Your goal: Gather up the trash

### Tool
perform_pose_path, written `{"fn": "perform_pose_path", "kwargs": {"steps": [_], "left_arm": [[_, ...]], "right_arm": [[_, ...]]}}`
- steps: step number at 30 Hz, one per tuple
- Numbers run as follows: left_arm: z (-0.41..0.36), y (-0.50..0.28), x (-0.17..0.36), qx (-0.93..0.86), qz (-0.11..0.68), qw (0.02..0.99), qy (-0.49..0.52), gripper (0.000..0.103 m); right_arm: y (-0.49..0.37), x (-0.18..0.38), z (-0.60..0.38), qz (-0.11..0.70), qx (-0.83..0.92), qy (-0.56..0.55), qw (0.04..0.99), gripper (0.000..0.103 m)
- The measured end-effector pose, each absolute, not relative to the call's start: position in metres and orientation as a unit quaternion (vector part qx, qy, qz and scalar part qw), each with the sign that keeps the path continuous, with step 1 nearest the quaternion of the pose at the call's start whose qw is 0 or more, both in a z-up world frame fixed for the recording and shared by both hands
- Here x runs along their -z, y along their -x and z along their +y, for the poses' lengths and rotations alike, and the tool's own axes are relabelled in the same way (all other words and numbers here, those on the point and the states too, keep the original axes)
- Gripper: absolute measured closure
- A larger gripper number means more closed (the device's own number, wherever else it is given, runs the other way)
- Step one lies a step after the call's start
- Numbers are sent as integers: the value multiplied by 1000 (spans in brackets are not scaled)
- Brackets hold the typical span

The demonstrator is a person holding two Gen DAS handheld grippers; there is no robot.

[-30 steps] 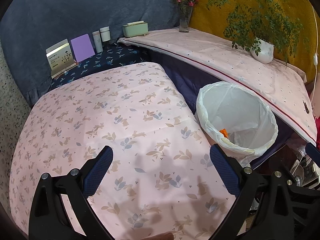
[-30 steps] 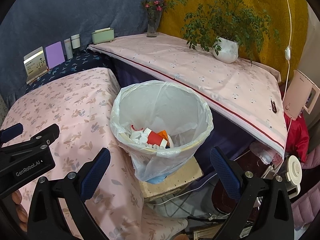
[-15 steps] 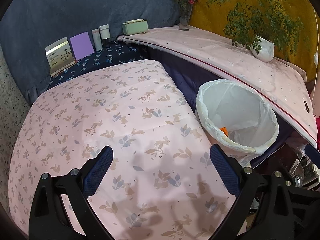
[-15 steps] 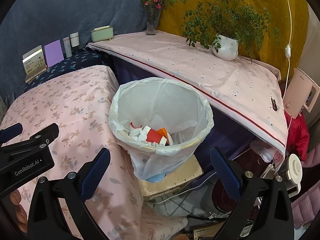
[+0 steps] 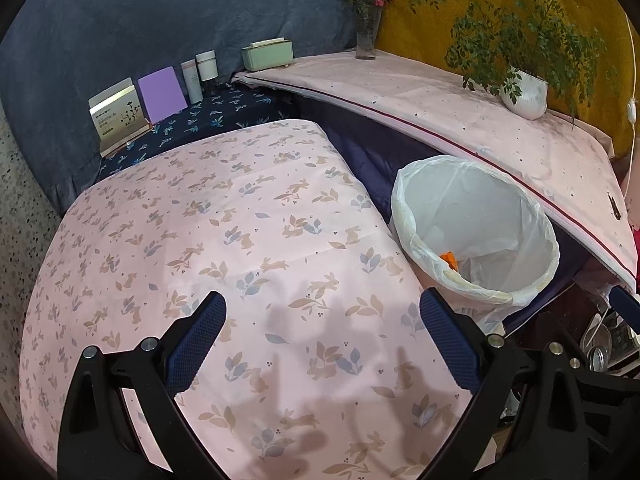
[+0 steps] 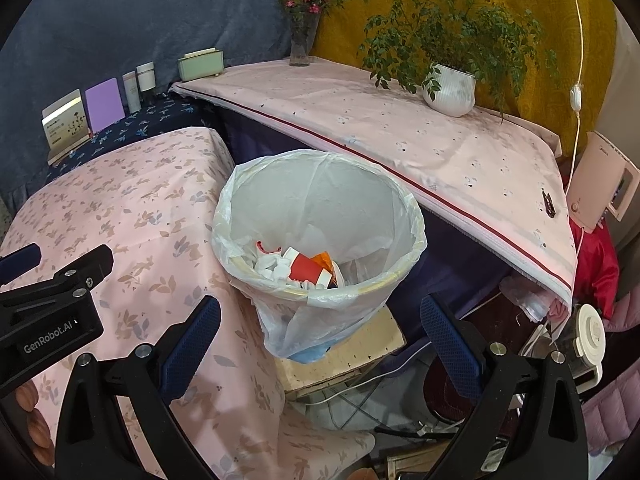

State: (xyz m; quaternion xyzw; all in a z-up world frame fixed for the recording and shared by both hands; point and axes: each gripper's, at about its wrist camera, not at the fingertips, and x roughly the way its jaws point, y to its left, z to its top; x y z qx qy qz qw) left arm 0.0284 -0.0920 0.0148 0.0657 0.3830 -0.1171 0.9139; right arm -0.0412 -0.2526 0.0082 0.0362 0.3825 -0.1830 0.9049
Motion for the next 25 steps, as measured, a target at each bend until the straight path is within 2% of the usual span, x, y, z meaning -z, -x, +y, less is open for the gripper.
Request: {"fn": "perform_pose_path", "kwargs": {"steps": [25], "left_arm": [[-91, -28, -7, 117, 392, 909, -77, 10]], "right_arm": [[41, 2, -260, 394, 190, -42, 898, 7]]}}
